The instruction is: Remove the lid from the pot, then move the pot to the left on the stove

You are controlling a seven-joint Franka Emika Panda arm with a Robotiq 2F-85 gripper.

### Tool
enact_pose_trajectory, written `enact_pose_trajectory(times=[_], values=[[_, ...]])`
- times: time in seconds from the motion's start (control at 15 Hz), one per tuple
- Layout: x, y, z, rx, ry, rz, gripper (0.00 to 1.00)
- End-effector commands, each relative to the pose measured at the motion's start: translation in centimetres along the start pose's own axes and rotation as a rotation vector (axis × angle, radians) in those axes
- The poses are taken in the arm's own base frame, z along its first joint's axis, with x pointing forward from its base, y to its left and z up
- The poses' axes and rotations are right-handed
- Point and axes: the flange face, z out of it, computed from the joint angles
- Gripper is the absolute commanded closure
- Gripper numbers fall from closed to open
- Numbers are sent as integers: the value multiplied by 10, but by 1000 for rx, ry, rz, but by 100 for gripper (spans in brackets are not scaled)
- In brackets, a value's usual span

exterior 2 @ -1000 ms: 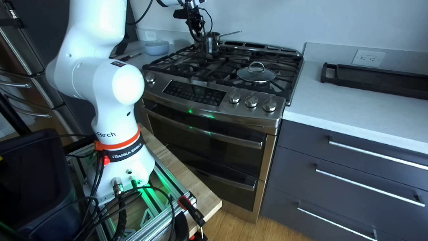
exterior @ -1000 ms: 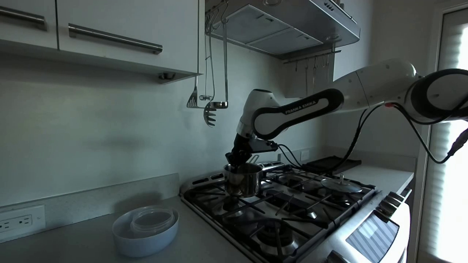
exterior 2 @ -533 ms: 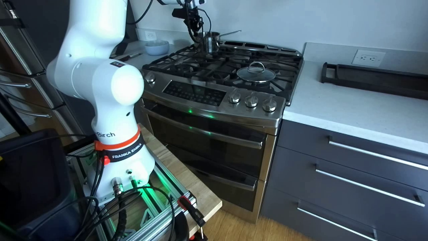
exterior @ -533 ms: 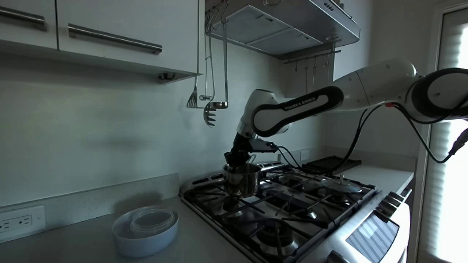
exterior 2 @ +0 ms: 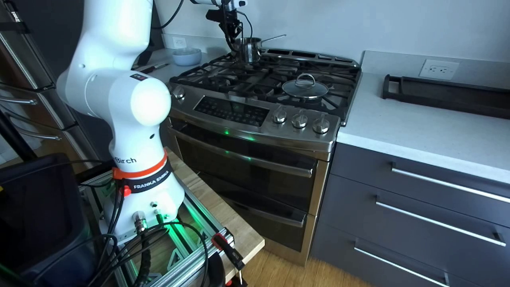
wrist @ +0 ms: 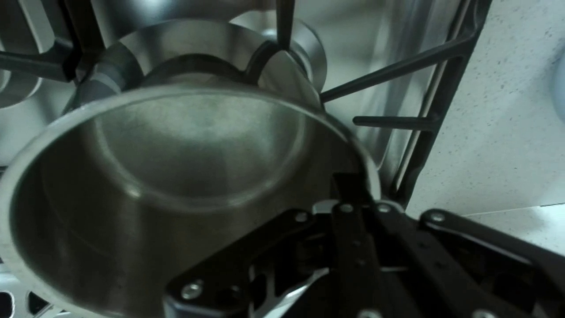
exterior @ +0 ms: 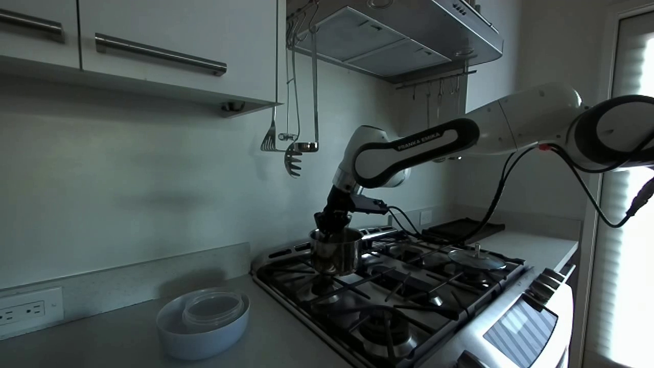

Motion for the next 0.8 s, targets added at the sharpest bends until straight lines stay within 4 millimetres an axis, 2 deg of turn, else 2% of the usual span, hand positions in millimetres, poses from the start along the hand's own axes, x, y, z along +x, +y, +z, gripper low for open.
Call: enact_pose_trajectory(times=[0.0,0.27,0.47,0.53,0.67,0.73], values=[[-8,-13,-2,77,-35,17,100],[-14,-21,-3,108,-69,42,100],[-15,-19,-3,88,-79,39,99],[-15,-14,-4,54,-73,22,74],[-13,-10,-12,7,-63,-18,69],[-12,-7,-16,-11,-54,-38,60]])
